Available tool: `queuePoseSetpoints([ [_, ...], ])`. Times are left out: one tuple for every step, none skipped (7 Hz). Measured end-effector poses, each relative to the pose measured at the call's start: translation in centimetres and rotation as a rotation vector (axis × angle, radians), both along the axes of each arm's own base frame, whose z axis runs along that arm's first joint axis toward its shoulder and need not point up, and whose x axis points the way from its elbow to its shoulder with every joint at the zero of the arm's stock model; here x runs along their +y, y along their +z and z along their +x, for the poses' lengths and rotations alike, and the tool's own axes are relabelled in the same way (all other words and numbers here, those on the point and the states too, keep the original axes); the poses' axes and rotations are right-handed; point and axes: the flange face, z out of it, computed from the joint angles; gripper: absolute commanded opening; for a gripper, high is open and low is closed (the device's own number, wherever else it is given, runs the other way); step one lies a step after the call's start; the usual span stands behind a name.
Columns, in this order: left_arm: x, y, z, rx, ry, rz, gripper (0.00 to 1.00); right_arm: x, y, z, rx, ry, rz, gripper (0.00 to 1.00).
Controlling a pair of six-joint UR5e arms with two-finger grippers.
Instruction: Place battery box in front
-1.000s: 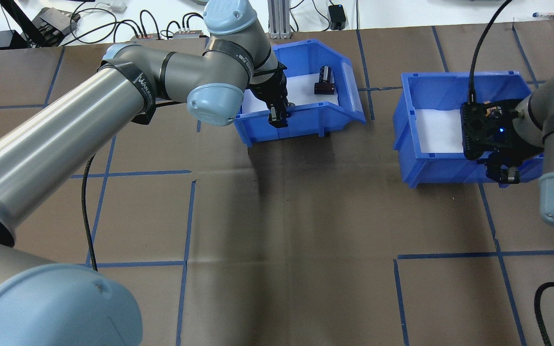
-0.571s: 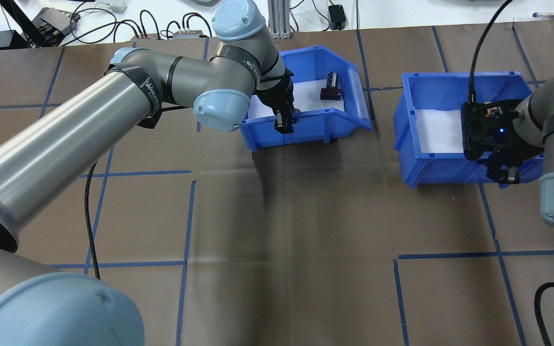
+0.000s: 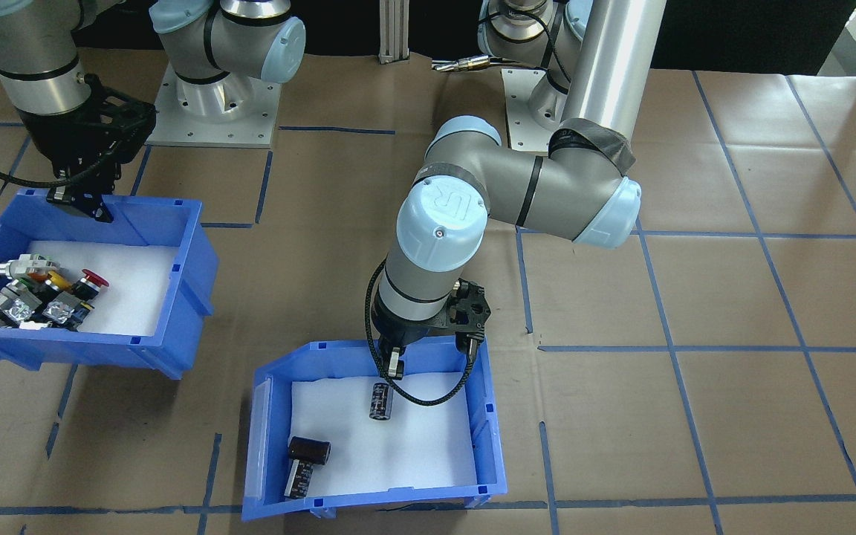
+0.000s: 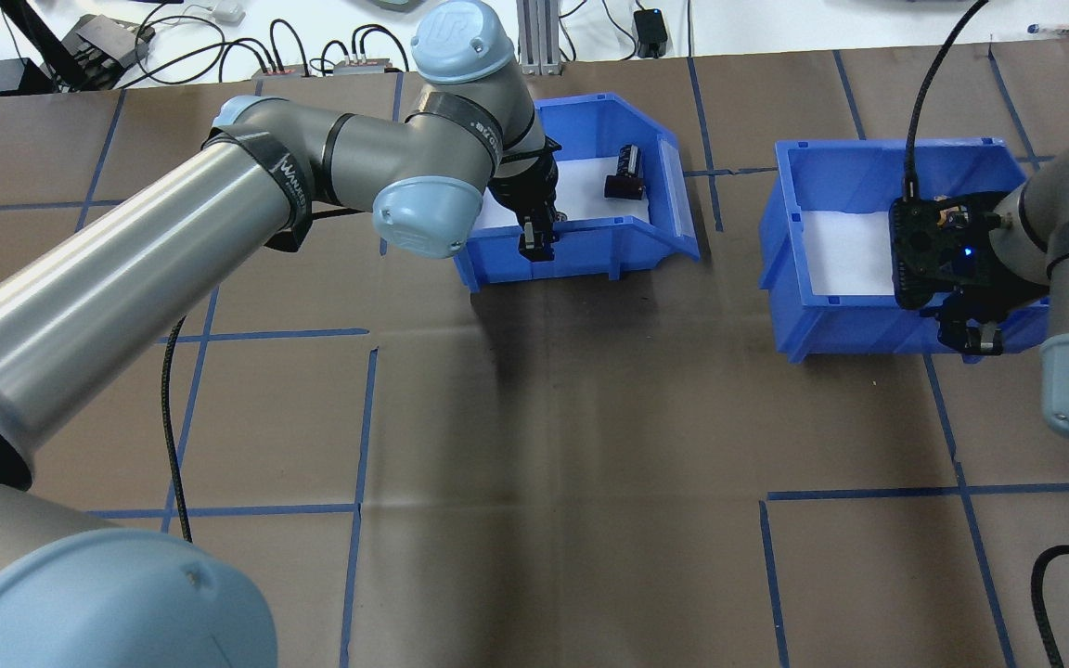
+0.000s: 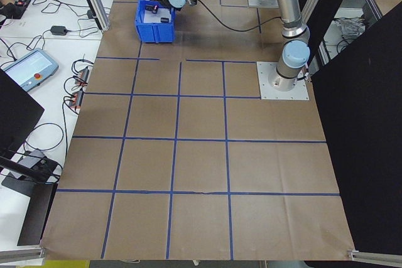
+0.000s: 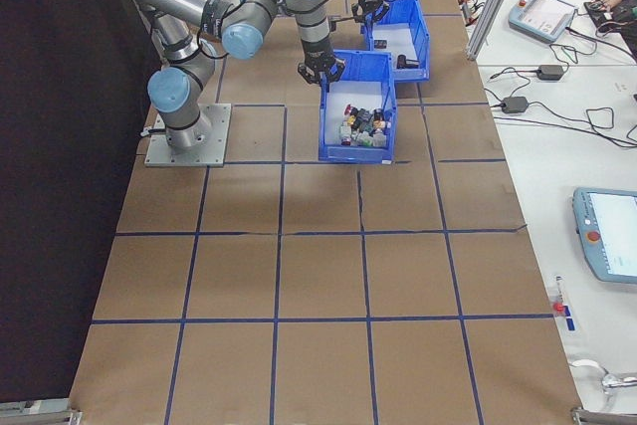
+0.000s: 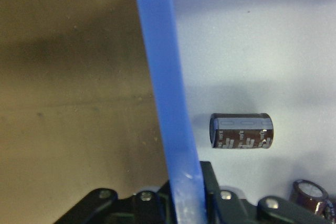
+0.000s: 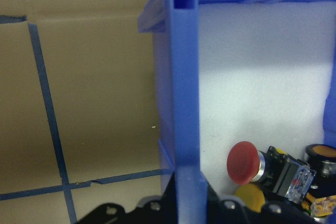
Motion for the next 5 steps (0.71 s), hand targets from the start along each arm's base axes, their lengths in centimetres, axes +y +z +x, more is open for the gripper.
queuePoseSetpoints([
  [0.2,0.5,-0.1,0.005,0.004,-0.005,0.94,0.5,-0.1,0.2,-0.006,0.0,0.025,0.0],
  [0.4,1.2,0.0,0.008,0.005,-0.015,0.92,2.0,-0.1,0.8,-0.012,0.003,0.049,0.0],
  [0.5,2.3,0.2,0.007,-0.008,-0.03,0.89,4.3,-0.4,1.5,-0.016,0.006,0.058,0.0],
  [0.6,3.8,1.2,-0.019,-0.067,-0.049,0.89,6.6,-1.2,2.3,-0.02,0.008,0.063,0.0],
  [0.6,5.6,3.2,-0.073,-0.184,-0.058,0.97,8.9,-2.0,3.1,-0.021,0.012,0.06,0.0],
])
